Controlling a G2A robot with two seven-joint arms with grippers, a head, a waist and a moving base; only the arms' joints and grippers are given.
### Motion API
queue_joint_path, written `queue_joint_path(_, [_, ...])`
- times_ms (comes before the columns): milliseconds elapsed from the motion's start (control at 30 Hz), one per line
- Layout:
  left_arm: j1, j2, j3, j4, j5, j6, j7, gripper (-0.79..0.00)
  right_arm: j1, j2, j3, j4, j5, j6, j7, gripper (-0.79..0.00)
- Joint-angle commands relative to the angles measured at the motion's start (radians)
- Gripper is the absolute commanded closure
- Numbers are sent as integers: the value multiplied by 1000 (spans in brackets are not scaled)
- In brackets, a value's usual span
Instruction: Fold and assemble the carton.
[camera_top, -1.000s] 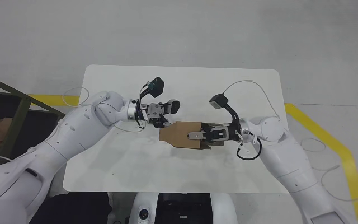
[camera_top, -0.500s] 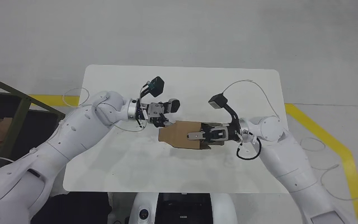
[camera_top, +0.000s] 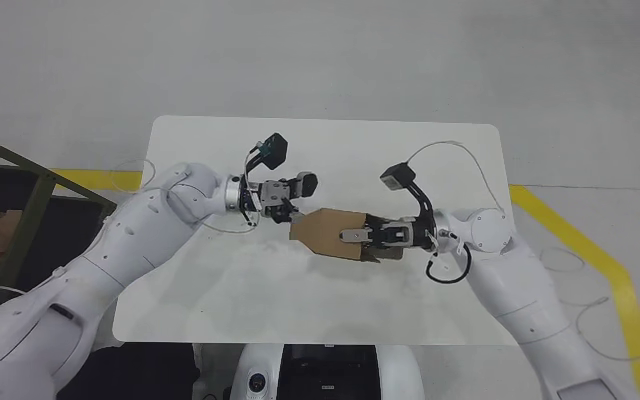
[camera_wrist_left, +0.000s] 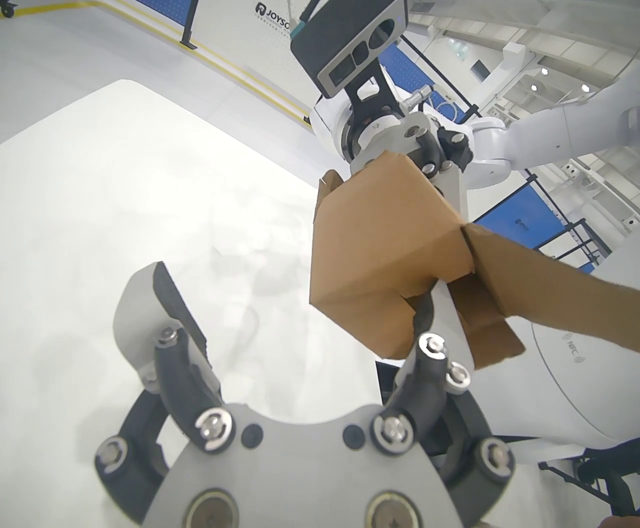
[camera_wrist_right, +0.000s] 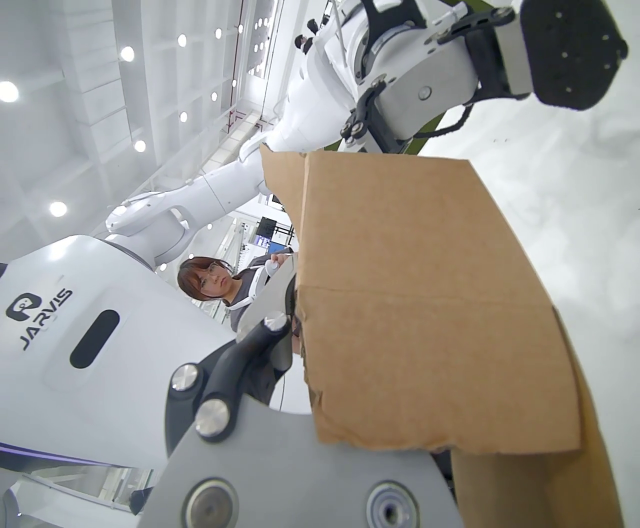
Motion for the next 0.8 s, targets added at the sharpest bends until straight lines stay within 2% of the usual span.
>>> queue_joint_path(0, [20, 8, -23, -6, 11, 0, 21, -785, -5, 2, 11, 4, 6, -1, -7, 0])
queue_joint_path(433, [150, 60, -133, -120, 50, 0, 54, -785, -37, 12, 59, -8, 9, 14, -55, 0])
queue_joint_path(600, [155, 57, -134, -136, 98, 0, 44, -785, -41, 12, 59, -33, -3, 27, -66, 0])
queue_joint_path(767, [130, 34, -118, -97, 113, 5, 59, -785, -42, 12, 42, -78, -62, 49, -79, 0])
